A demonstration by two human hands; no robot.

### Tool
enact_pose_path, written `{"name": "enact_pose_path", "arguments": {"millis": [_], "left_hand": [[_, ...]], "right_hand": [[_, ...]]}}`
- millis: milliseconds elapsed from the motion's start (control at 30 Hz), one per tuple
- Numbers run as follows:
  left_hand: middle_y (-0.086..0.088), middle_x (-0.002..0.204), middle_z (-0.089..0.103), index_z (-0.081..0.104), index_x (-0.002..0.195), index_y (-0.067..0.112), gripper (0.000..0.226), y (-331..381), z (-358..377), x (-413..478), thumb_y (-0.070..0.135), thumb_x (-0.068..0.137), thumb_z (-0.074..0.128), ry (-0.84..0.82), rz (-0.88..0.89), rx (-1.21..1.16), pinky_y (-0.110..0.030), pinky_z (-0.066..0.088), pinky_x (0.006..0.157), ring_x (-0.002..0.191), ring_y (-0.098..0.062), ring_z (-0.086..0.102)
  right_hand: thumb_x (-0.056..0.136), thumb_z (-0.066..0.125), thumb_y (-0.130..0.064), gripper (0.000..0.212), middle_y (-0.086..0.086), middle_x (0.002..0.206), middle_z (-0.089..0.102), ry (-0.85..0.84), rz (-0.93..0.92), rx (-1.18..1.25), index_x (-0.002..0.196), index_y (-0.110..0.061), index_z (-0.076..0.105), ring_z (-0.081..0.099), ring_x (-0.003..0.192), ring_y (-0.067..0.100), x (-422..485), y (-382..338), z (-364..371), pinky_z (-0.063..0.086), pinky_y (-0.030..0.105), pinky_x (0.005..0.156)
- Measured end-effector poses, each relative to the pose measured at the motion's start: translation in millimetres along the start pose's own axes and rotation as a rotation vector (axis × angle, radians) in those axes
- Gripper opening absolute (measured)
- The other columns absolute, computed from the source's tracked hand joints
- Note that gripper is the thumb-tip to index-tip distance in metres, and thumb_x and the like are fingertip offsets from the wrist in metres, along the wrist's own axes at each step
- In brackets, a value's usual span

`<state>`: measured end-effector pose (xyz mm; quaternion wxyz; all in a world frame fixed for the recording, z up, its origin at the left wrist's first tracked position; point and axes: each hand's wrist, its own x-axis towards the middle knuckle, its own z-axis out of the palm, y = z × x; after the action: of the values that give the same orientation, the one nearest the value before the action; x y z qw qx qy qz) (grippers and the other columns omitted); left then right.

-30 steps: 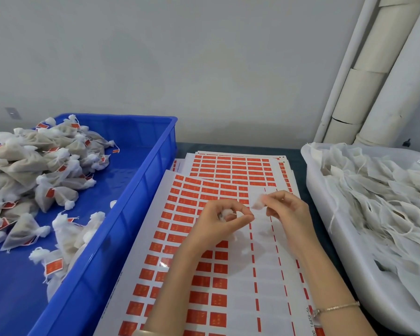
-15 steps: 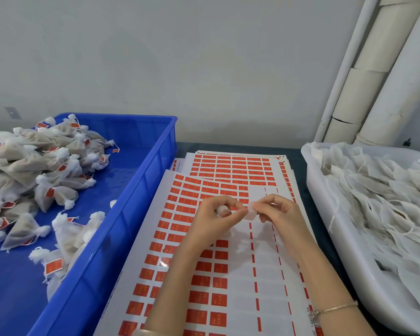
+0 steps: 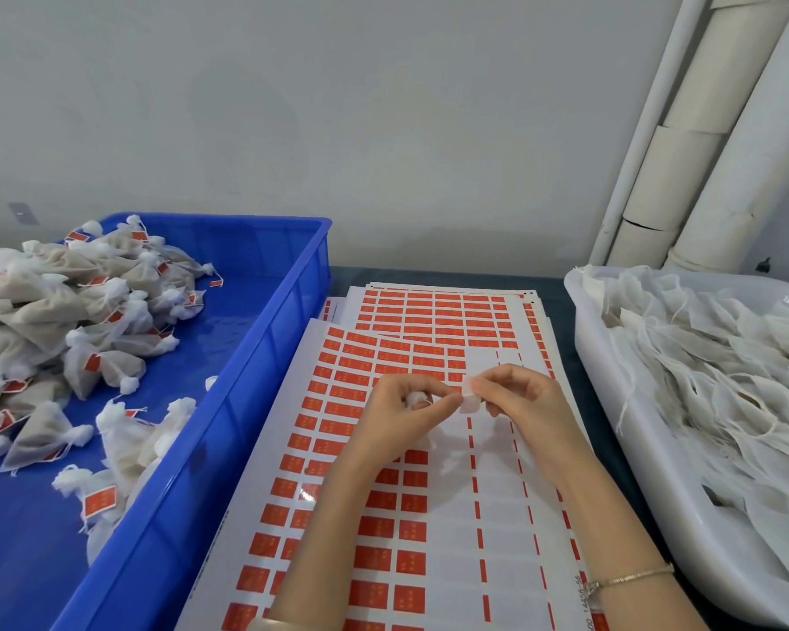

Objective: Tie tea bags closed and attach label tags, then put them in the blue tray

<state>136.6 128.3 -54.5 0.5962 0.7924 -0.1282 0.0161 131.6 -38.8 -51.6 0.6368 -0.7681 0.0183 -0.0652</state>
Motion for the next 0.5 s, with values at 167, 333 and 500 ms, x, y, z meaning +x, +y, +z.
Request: {"name": "enact_pose_path", "arguments": {"millis": [167, 333, 500], "left_hand": [[0.013, 0.083, 0.072, 0.074, 0.085, 0.033, 0.007, -1.4, 1.3, 0.1, 0.028, 0.086, 0.069, -0.005, -0.026, 0.014, -0.015, 0.052, 0.067, 0.084, -0.01, 0.064], [0.01, 0.081, 0.071, 0.074, 0.08, 0.03, 0.009, -0.9, 2.3, -0.3, 0.025, 0.086, 0.069, 0.004, -0.053, 0.038, -0.013, 0.052, 0.064, 0.082, -0.013, 0.065], [0.013, 0.07, 0.07, 0.074, 0.073, 0.029, 0.015, 1.1, -0.6, -1.0, 0.022, 0.086, 0.068, 0.026, -0.122, 0.006, -0.009, 0.046, 0.055, 0.07, -0.004, 0.064]], "right_hand": [[0.081, 0.072, -0.031, 0.01, -0.016, 0.086, 0.07, -0.033, -0.014, 0.012, 0.09, -0.026, 0.07, 0.065, 0.082, 0.015, -1.5, -1.2, -0.5, 0.051, 0.018, 0.073], [0.082, 0.072, -0.03, 0.009, -0.021, 0.087, 0.07, -0.073, -0.041, 0.003, 0.091, -0.028, 0.07, 0.065, 0.086, 0.007, -3.4, -0.5, -1.9, 0.048, 0.012, 0.07], [0.083, 0.072, -0.023, 0.008, -0.023, 0.087, 0.07, -0.138, -0.13, -0.059, 0.089, -0.029, 0.071, 0.064, 0.088, -0.004, -3.5, 0.2, -2.0, 0.047, 0.004, 0.067]]}}
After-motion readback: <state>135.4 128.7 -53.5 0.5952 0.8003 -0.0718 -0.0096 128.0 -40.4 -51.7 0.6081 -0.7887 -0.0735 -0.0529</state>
